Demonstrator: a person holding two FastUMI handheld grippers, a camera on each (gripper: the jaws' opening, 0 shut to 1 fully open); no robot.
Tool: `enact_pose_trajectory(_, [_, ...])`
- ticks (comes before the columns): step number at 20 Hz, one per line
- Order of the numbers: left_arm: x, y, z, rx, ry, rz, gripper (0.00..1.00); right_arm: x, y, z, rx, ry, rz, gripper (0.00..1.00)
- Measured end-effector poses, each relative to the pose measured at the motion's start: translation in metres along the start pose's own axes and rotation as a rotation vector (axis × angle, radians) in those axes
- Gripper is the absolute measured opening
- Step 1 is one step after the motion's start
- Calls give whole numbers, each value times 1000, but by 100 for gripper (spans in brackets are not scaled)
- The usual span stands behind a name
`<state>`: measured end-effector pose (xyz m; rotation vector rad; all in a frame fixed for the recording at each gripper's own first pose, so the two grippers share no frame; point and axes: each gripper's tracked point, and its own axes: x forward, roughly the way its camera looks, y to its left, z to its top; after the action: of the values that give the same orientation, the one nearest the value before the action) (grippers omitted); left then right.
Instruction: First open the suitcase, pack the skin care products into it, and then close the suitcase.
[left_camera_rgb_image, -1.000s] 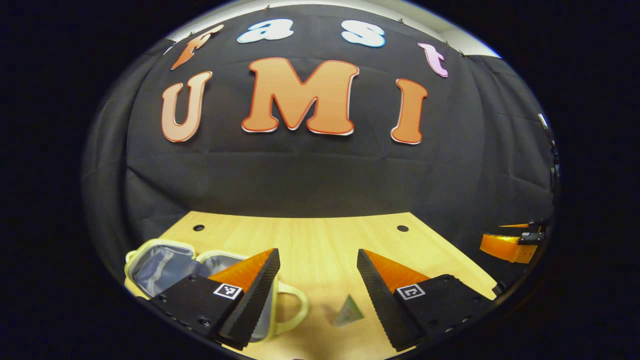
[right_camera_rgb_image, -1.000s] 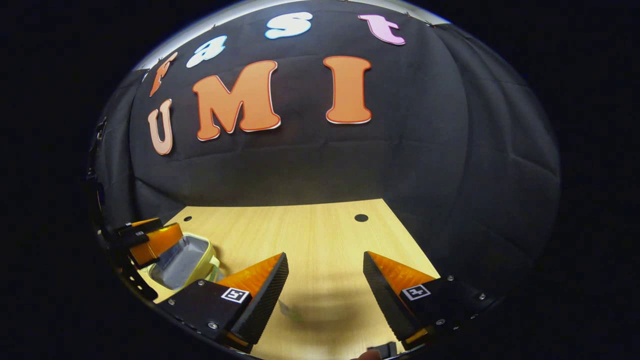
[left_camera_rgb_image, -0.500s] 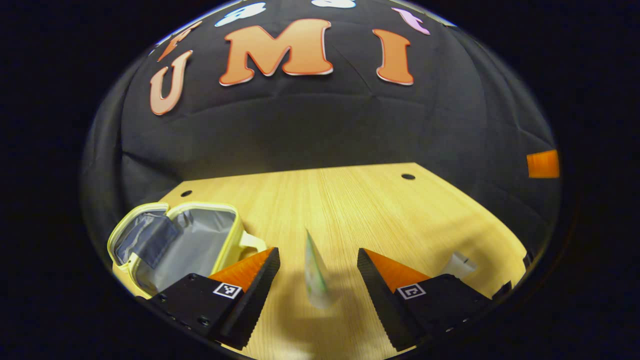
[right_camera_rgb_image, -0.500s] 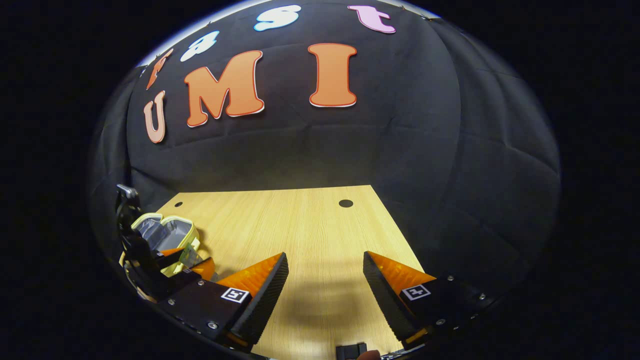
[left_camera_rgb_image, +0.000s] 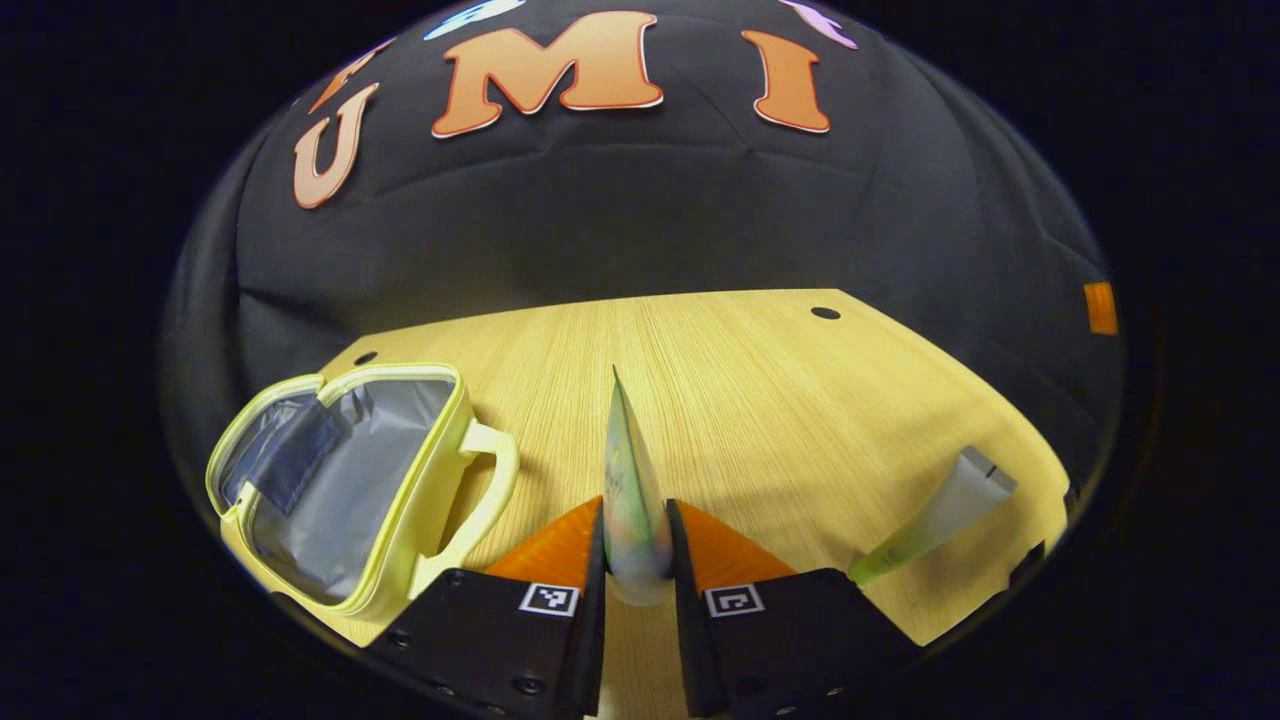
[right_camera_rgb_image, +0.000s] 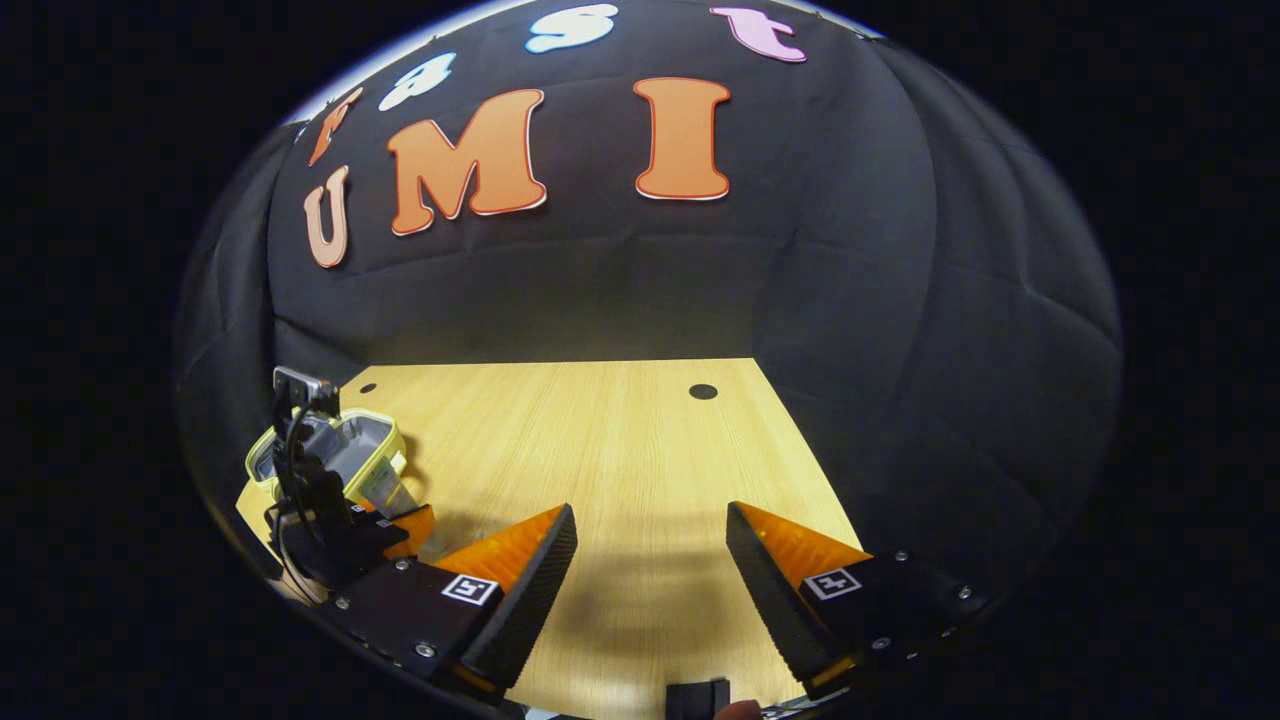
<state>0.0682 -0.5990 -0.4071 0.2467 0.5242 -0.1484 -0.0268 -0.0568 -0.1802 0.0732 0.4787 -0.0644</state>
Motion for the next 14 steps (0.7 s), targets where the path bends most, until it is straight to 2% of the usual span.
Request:
enact_pose_trajectory(3, [-23, 2, 20, -24, 8, -51, 31, -10, 34, 1, 20, -30, 105, 95])
enact_pose_trajectory(6, [-54, 9, 45, -29, -3, -94, 31, -8, 68, -10, -29, -33, 186, 95])
enact_pose_trajectory(8, [-73, 21, 57, -5, -4, -99, 31, -1, 88, -26, -67, -8, 219, 95])
enact_pose_trajectory(11, [-101, 42, 68, 15, -8, -97, 31, 13, 112, -58, -59, 86, 256, 96])
enact_pose_trajectory(14, [-118, 66, 70, 29, -2, -84, 31, 30, 122, -85, -45, 164, 257, 96])
